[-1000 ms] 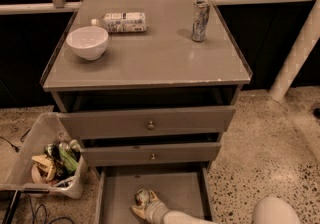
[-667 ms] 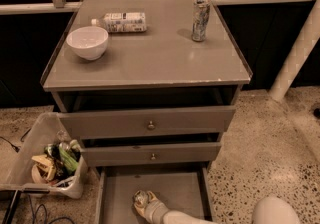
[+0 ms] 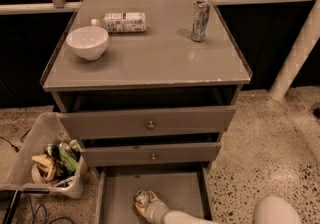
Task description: Pick 7up can from bottom drawer and place on counter
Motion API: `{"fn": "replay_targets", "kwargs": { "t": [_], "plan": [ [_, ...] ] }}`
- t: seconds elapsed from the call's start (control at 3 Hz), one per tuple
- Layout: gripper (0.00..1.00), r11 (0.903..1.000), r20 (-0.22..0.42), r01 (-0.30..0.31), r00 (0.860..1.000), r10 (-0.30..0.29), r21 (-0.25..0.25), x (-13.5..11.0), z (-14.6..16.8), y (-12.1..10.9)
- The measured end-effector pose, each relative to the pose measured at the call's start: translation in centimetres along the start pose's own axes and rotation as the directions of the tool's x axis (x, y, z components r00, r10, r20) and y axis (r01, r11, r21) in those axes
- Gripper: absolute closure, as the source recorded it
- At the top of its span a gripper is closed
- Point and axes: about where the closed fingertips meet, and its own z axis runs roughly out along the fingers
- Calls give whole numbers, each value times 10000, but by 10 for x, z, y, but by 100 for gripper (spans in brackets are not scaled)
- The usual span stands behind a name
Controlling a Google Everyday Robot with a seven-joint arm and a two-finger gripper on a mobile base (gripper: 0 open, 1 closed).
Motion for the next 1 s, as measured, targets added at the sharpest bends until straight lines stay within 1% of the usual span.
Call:
{"fn": "replay_targets", "kwargs": {
  "t": [0.33,0.67,1.0],
  "plan": [
    [100,10000,315,-11,9995,10,23,-8,-8,-32],
    [100,9998,562,140,9983,-132,-139,-25,-22,-93],
    [100,9958,384,378,9987,-347,-838,-43,-32,-132]
  ]
}}
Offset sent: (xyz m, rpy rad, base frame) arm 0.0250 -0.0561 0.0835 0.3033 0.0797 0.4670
